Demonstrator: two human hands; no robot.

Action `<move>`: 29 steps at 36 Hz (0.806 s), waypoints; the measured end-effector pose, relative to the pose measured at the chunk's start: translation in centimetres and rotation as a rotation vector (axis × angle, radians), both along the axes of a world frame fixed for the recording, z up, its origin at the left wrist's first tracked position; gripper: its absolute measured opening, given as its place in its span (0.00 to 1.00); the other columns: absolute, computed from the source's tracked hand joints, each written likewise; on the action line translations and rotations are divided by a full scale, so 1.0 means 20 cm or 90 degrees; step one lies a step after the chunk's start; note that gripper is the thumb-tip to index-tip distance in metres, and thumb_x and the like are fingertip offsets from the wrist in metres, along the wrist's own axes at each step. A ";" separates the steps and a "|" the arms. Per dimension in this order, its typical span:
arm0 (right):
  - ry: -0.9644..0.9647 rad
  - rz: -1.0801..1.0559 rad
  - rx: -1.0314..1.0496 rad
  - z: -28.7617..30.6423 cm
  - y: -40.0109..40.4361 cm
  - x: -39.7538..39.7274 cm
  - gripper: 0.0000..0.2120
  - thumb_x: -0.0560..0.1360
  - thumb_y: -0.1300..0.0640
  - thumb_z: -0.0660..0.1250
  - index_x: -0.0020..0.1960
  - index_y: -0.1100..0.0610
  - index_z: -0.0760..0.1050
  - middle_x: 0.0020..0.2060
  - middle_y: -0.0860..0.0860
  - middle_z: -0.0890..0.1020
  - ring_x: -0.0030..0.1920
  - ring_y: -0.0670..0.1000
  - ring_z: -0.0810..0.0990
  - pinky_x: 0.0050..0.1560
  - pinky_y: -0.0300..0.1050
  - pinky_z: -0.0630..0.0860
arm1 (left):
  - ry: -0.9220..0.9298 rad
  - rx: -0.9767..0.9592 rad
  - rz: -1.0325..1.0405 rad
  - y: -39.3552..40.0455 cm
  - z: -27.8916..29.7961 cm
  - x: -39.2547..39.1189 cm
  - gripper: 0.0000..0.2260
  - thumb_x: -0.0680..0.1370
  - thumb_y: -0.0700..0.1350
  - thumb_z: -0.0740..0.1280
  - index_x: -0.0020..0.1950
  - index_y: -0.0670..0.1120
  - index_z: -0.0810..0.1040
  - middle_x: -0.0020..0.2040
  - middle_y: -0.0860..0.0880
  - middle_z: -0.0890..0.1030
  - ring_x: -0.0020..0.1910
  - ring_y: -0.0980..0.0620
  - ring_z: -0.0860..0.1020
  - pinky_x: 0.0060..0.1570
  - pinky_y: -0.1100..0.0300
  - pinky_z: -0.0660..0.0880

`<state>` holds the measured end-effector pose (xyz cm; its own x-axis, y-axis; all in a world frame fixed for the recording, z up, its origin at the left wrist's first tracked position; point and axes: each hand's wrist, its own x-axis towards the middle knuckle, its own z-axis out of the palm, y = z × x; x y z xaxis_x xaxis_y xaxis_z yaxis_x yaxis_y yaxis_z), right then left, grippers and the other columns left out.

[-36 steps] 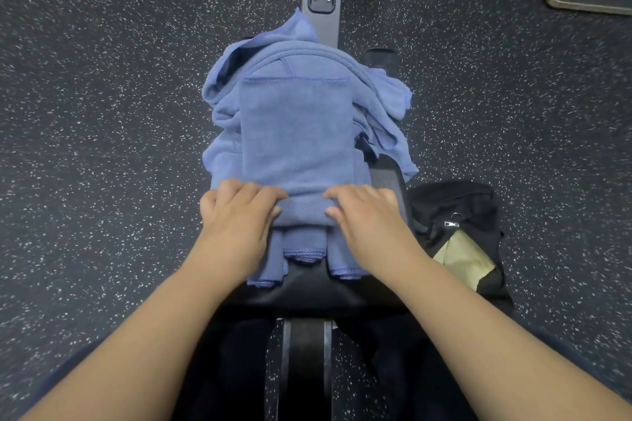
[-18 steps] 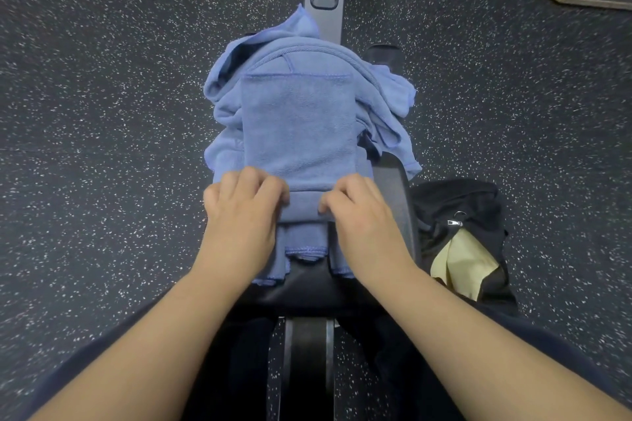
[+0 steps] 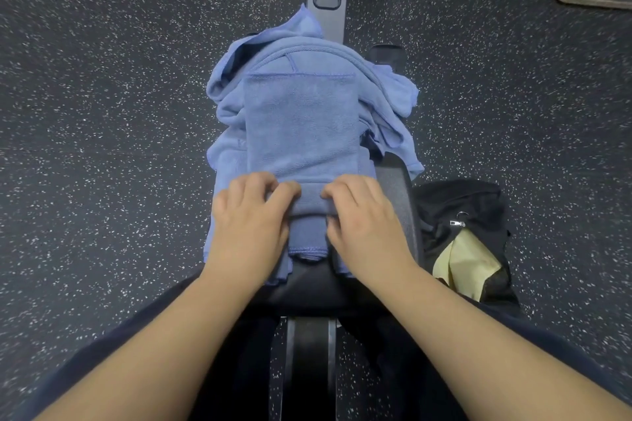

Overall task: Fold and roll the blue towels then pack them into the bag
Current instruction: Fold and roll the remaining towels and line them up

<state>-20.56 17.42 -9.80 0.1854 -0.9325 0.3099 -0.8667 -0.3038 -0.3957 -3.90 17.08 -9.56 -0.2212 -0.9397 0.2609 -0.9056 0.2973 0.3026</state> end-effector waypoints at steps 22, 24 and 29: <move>0.013 0.009 -0.033 -0.05 -0.06 -0.01 0.14 0.68 0.62 0.55 0.51 0.57 0.73 0.46 0.54 0.78 0.49 0.52 0.69 0.50 0.44 0.67 | -0.004 0.012 0.017 -0.06 -0.04 0.02 0.15 0.71 0.44 0.62 0.57 0.53 0.73 0.52 0.46 0.75 0.52 0.46 0.68 0.50 0.54 0.58; 0.013 0.005 -0.042 -0.06 -0.07 -0.01 0.14 0.69 0.62 0.55 0.53 0.56 0.70 0.47 0.54 0.78 0.50 0.52 0.69 0.51 0.44 0.67 | 0.003 0.021 0.015 -0.06 -0.04 0.02 0.14 0.72 0.45 0.59 0.57 0.52 0.75 0.51 0.46 0.76 0.52 0.46 0.69 0.50 0.54 0.59; 0.020 0.014 -0.036 -0.04 -0.07 -0.03 0.17 0.69 0.62 0.54 0.54 0.59 0.74 0.47 0.56 0.79 0.50 0.52 0.69 0.50 0.44 0.67 | 0.033 0.080 -0.005 -0.07 -0.01 0.04 0.15 0.75 0.46 0.55 0.58 0.56 0.72 0.53 0.48 0.77 0.54 0.47 0.71 0.48 0.58 0.53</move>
<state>-21.10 16.09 -10.69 0.2161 -0.9090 0.3565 -0.8709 -0.3445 -0.3505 -3.08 15.61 -9.66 -0.2176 -0.9641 0.1524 -0.8855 0.2606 0.3847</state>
